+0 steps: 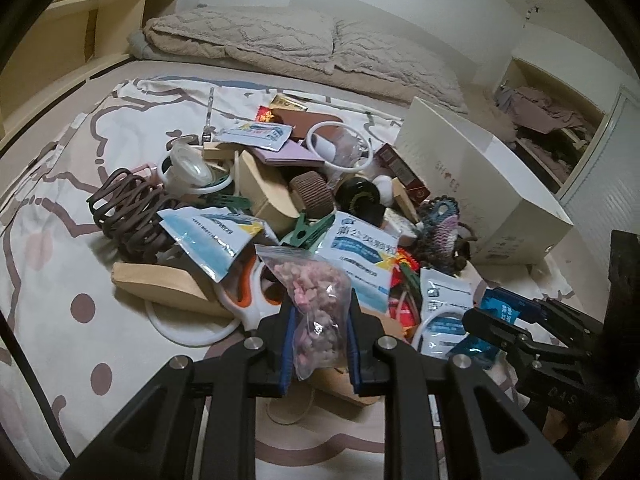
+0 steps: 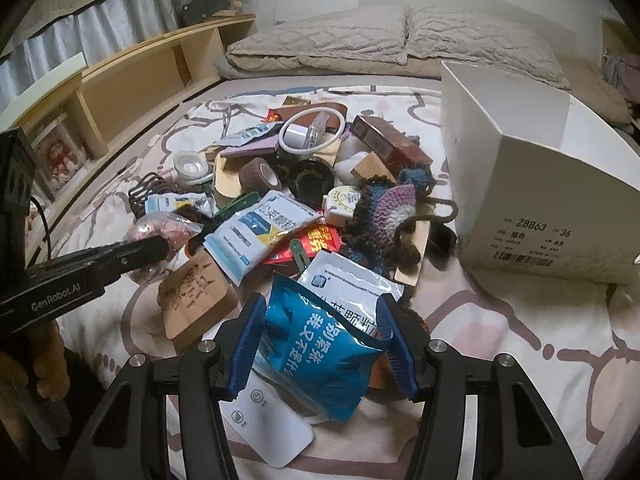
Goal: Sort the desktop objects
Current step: 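Lift the bag of pink beads with the left tool while the right tool lifts the blue packet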
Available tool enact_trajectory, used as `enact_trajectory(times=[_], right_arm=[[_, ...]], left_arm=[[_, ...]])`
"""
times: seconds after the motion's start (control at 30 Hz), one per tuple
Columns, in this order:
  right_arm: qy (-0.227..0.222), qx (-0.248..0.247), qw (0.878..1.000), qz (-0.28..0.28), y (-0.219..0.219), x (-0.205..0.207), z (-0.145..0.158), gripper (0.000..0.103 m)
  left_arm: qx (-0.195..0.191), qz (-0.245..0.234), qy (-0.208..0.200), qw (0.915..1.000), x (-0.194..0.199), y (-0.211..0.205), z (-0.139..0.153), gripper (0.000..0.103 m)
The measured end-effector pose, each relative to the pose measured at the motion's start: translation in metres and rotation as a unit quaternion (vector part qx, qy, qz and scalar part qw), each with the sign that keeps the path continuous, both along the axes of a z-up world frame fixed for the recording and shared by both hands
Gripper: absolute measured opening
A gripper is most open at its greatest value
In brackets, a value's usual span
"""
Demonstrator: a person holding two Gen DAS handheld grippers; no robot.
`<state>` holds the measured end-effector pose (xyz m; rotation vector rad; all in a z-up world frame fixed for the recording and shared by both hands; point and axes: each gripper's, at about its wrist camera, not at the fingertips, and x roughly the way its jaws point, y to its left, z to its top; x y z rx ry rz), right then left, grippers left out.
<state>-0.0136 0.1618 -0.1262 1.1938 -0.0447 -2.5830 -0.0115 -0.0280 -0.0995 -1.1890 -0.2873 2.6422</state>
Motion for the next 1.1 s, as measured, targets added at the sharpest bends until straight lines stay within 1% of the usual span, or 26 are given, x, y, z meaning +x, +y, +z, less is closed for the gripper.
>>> enact_trajectory(times=[0.23,0.5,0.6,0.67,0.73,0.83,0.93,1.03,1.1], right_arm=[[0.002,-0.007,1.0,0.0,0.002,-0.001,0.0,0.057],[-0.033,-0.006,0.999,0.011,-0.006,-0.006,-0.016,0.057],[-0.036,-0.008,0.999,0.018,-0.008,-0.006,-0.017,0.069],[-0.03,-0.011,0.999,0.02,-0.008,-0.003,-0.014,0.082],[-0.023,-0.011,0.999,0.02,-0.007,0.0,-0.011,0.086],[-0.02,-0.008,1.0,0.012,-0.004,0.006,-0.009,0.088],[-0.022,-0.017,1.0,-0.004,0.003,0.009,-0.008,0.088],[-0.033,-0.036,0.998,-0.028,0.013,0.013,-0.01,0.088],[-0.042,-0.048,0.997,-0.032,0.016,0.016,-0.011,0.088]], left_arm=[[0.001,-0.004,0.007,1.0,0.004,0.004,0.003,0.021],[-0.001,-0.013,0.005,0.9999,0.005,0.01,0.001,0.021],[-0.001,-0.013,0.005,0.9999,0.005,0.01,0.001,0.021],[-0.001,-0.012,0.004,0.9999,0.005,0.01,0.001,0.021],[0.001,-0.012,0.004,0.9999,0.005,0.01,0.001,0.021],[0.001,-0.012,0.004,0.9999,0.005,0.009,0.001,0.021],[0.002,-0.013,0.005,0.9999,0.006,0.01,0.001,0.021],[0.003,-0.015,0.007,0.9999,0.007,0.009,0.002,0.021],[0.006,-0.016,0.009,0.9998,0.007,0.009,0.003,0.021]])
